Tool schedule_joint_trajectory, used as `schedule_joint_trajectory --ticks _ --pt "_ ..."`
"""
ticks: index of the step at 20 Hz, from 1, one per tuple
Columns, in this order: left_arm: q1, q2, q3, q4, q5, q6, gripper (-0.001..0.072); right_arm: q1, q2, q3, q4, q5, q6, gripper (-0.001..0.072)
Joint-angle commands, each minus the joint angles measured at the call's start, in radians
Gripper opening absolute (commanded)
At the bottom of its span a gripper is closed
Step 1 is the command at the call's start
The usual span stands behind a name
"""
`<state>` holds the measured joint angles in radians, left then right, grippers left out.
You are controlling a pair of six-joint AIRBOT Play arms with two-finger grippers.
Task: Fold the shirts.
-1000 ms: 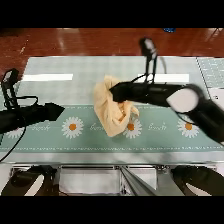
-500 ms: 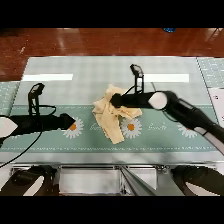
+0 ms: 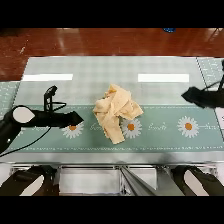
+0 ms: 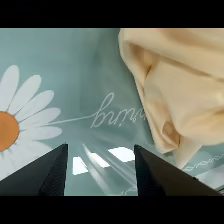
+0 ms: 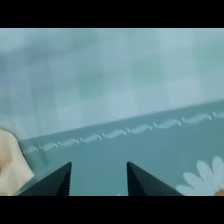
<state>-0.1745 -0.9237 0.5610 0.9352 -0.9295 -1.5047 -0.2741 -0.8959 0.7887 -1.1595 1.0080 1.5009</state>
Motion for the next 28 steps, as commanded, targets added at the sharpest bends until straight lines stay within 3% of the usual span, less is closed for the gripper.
schedule_joint_trajectory --ticks 1,5,8,16,21,22,24,28 --pt "0.008 -0.166 0.035 -0.159 0.1 0.086 0.0507 -0.122 0.04 -0.233 0.218 0.047 -0.14 0.0406" --pt "0.008 -0.342 0.195 -0.338 0.087 0.329 0.0507 -0.053 0.04 -0.332 0.249 0.044 -0.179 0.0406" --pt "0.008 -0.426 0.351 -0.371 -0.002 0.425 0.0507 -0.003 0.04 -0.333 0.246 0.039 -0.173 0.0406" --pt "-0.02 -0.656 0.593 -0.372 -0.341 0.465 0.0507 0.095 0.04 -0.333 0.245 -0.017 -0.124 0.0405" --pt "-0.056 -0.791 0.626 -0.372 -0.464 0.433 0.0506 0.175 -0.048 -0.332 0.303 -0.106 -0.105 0.0398" --pt "-0.056 -0.802 0.636 -0.372 -0.482 0.433 0.0486 0.187 -0.086 -0.325 0.34 -0.134 -0.117 0.0398" --pt "-0.054 -0.811 0.66 -0.371 -0.502 0.438 0.0029 0.221 -0.183 -0.286 0.415 -0.17 -0.162 0.0398" --pt "-0.055 -0.809 0.725 -0.371 -0.504 0.437 0.0021 0.321 -0.429 -0.129 0.476 -0.169 -0.224 0.0398"
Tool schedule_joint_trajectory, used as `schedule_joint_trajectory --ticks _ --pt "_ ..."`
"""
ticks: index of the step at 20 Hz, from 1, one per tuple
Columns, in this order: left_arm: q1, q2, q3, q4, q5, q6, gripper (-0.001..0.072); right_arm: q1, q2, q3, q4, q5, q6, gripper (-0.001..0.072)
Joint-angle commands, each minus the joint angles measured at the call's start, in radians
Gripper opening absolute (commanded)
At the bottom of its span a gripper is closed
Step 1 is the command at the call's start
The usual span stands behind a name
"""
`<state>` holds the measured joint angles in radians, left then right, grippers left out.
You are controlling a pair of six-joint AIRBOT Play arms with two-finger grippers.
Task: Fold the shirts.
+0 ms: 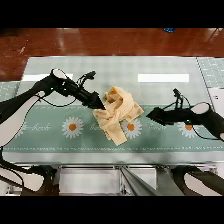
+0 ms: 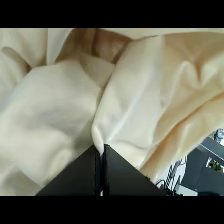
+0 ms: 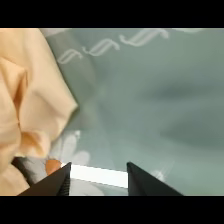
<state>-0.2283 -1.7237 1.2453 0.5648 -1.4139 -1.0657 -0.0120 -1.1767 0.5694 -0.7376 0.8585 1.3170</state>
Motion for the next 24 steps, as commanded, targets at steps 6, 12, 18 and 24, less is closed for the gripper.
schedule_joint_trajectory --ticks 6,12,18,24 --pt "-0.001 -0.009 0.064 0.0 -0.018 -0.005 0.0021 0.115 -0.377 0.317 0.069 0.066 -0.046 0.0354" --pt "0.052 0.01 0.129 0.004 -0.038 -0.071 0.002 0.101 -0.333 0.546 -0.019 0.235 -0.114 0.0019" --pt "0.223 0.277 0.428 0.003 0.136 -0.225 0.002 -0.026 -0.034 1.057 -0.233 0.276 -0.011 0.0018" --pt "0.323 0.589 0.648 0.013 0.221 -0.248 0.002 -0.049 0.248 1.325 -0.37 0.251 -0.001 0.0019"
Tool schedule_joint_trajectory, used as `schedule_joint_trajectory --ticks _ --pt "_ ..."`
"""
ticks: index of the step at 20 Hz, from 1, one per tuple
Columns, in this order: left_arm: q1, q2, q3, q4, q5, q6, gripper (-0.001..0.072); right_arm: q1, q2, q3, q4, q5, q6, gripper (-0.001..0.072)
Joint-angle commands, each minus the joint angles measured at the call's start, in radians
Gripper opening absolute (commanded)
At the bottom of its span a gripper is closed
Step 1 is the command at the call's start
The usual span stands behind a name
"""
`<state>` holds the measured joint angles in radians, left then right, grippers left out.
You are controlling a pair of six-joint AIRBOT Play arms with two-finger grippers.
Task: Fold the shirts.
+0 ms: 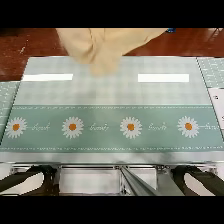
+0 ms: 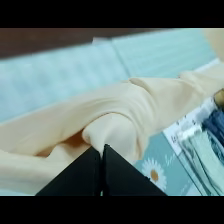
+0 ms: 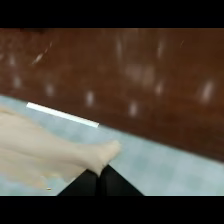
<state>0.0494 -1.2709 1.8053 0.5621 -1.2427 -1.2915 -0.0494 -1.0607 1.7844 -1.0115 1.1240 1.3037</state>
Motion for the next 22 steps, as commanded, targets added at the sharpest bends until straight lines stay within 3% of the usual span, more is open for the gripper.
schedule_joint_trajectory --ticks 1,7,11,16,19,22 --pt "0.048 0.184 0.09 0.037 0.044 -0.023 0.002 -0.012 0.18 0.11 -0.119 -0.014 0.013 0.0018" --pt "0.012 0.347 0.064 0.077 -0.261 -0.062 0.002 -0.012 0.371 0.11 -0.23 0.183 0.053 0.0019" --pt "-0.157 0.379 -0.163 0.079 -0.288 -0.064 0.0021 -0.012 0.415 0.033 -0.225 0.345 0.078 0.0019" --pt "-0.426 0.35 -0.642 0.346 -0.129 -0.076 0.0021 -0.012 0.481 -0.298 -0.195 0.369 0.107 0.0019" --pt "-0.455 0.274 -0.879 0.429 0.056 -0.101 0.0021 -0.012 0.478 -0.519 -0.196 0.35 0.106 0.0019" --pt "-0.454 0.151 -0.951 0.429 0.226 -0.101 0.0021 -0.012 0.444 -0.742 -0.199 0.197 0.106 0.0019"
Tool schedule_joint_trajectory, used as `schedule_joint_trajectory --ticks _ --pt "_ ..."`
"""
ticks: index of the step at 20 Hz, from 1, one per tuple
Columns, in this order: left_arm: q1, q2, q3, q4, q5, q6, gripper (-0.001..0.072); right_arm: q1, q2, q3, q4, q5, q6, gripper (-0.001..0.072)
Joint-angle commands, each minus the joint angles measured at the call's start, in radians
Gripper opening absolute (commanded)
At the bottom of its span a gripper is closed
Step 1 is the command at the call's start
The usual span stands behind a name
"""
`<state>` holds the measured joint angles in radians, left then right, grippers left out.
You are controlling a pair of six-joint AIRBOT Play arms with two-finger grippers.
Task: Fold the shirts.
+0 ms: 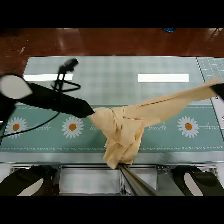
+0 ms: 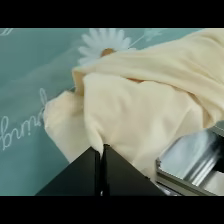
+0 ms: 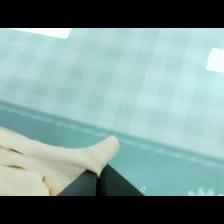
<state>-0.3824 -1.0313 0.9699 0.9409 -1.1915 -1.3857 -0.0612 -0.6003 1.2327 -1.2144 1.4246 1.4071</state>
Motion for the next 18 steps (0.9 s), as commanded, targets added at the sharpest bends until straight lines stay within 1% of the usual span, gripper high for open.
schedule_joint_trajectory --ticks 1,3,4,7,9,10,11,12,13,16,18 --pt "-0.022 -0.129 -0.109 0.05 0.218 -0.007 0.0021 0.0 -0.047 -0.238 0.004 -0.159 0.003 0.0019" --pt "-0.022 -0.201 -0.083 0.05 0.313 -0.007 0.0021 0.0 -0.153 -0.271 0.023 -0.251 0.002 0.0019" --pt "-0.022 -0.233 -0.063 0.049 0.352 -0.007 0.0021 0.0 -0.209 -0.271 0.058 -0.292 -0.007 0.0019" --pt "-0.012 -0.302 0.013 0.047 0.416 -0.009 0.0021 0.0 -0.388 -0.27 0.24 -0.412 -0.082 0.0019" --pt "0.018 -0.327 0.06 0.047 0.429 -0.056 0.0022 0.0 -0.497 -0.27 0.351 -0.459 -0.118 0.0019" --pt "0.039 -0.335 0.078 0.047 0.428 -0.086 0.0073 0.0 -0.55 -0.27 0.399 -0.471 -0.132 0.002" --pt "0.06 -0.338 0.091 0.047 0.42 -0.102 0.0261 -0.001 -0.593 -0.27 0.425 -0.483 -0.137 0.0048" --pt "0.087 -0.338 0.107 0.048 0.386 -0.103 0.05 -0.006 -0.631 -0.262 0.429 -0.486 -0.136 0.027" --pt "0.126 -0.338 0.135 0.063 0.316 -0.091 0.0509 -0.021 -0.66 -0.242 0.416 -0.47 -0.138 0.0417" --pt "0.312 -0.335 0.259 0.103 0.023 -0.093 0.0509 -0.154 -0.663 -0.156 0.313 -0.326 -0.129 0.042" --pt "0.426 -0.317 0.285 0.079 -0.09 -0.092 0.0509 -0.274 -0.62 -0.157 0.235 -0.233 -0.153 0.0419"
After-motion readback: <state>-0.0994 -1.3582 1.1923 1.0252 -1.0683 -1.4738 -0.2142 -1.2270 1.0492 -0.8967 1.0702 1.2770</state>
